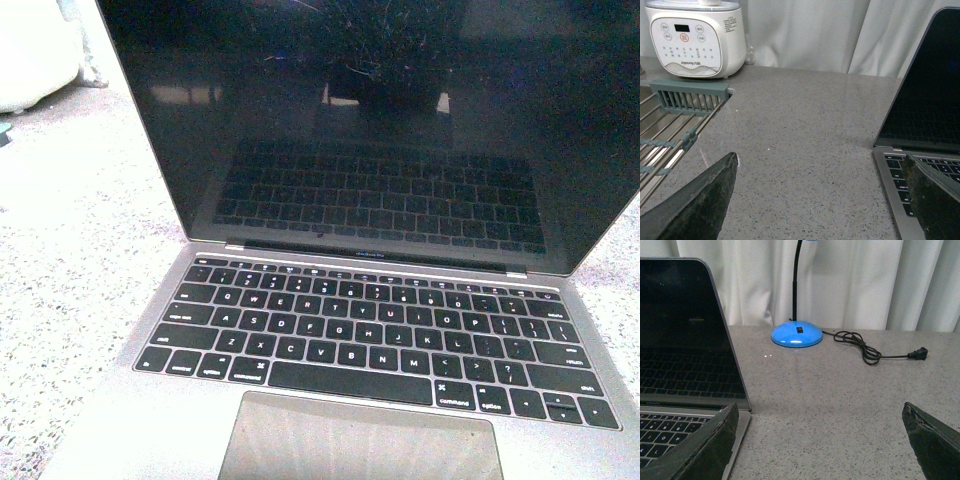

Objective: Close laptop

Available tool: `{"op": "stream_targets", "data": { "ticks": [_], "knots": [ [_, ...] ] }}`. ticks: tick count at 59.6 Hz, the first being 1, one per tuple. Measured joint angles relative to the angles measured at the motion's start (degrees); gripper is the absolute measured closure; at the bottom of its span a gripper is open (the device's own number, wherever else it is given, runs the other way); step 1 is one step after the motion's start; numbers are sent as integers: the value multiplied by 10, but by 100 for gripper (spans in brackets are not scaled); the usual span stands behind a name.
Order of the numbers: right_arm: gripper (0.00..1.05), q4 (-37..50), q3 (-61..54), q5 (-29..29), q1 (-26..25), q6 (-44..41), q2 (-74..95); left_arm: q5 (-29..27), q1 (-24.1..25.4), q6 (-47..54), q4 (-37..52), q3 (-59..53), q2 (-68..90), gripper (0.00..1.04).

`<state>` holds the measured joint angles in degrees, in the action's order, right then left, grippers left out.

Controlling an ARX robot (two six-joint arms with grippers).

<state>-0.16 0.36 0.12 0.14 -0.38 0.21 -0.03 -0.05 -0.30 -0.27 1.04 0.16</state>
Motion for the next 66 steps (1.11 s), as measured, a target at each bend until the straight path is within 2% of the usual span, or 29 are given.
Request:
{"op": "stream_targets", "data": {
  "ticks": [66],
  "knots": [
    [9, 0, 0, 0, 0, 0, 0, 0, 0, 0, 0, 0, 0, 6]
  ]
}}
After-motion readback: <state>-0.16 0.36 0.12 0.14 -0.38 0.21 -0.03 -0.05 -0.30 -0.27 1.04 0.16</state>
